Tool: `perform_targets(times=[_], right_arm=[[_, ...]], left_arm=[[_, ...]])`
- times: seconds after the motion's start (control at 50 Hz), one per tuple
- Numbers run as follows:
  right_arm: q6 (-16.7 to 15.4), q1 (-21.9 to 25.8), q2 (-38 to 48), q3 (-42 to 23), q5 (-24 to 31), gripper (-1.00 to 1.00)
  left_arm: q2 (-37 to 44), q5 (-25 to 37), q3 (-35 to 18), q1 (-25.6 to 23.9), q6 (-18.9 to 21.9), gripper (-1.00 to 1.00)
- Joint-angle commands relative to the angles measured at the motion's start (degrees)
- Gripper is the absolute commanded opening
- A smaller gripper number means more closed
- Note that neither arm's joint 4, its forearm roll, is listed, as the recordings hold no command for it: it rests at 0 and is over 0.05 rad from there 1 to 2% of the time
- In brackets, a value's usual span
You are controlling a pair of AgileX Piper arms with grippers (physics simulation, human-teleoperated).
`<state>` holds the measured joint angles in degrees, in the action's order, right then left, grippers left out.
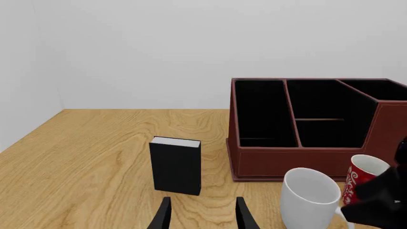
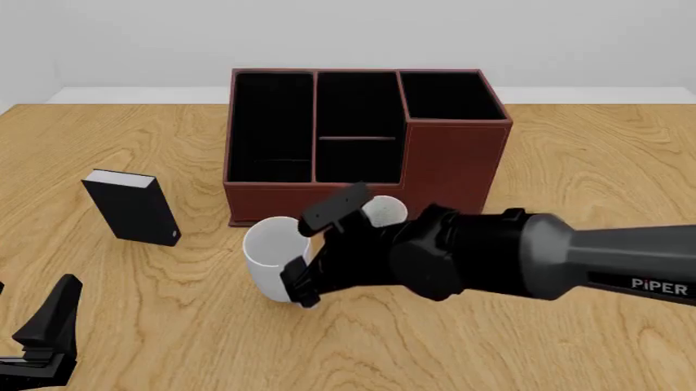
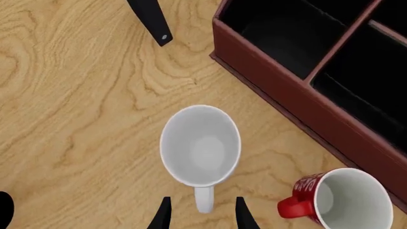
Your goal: Pick up the white mug and place it to the right of the caddy.
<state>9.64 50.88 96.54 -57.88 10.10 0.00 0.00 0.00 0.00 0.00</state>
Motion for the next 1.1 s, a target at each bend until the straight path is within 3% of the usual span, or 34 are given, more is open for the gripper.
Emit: perform_targets(times=[0.02,1.1], right_arm=[[0.4,0.2,1.3,0.4,-0.3,1.00],[2.6,1.8,7.5,1.2,-2.5,1.00]], left_arm=[[0.0,0.0,0.0,0.0,0.0,1.00],[0.0,0.0,0.0,0.0,0.0,1.00]])
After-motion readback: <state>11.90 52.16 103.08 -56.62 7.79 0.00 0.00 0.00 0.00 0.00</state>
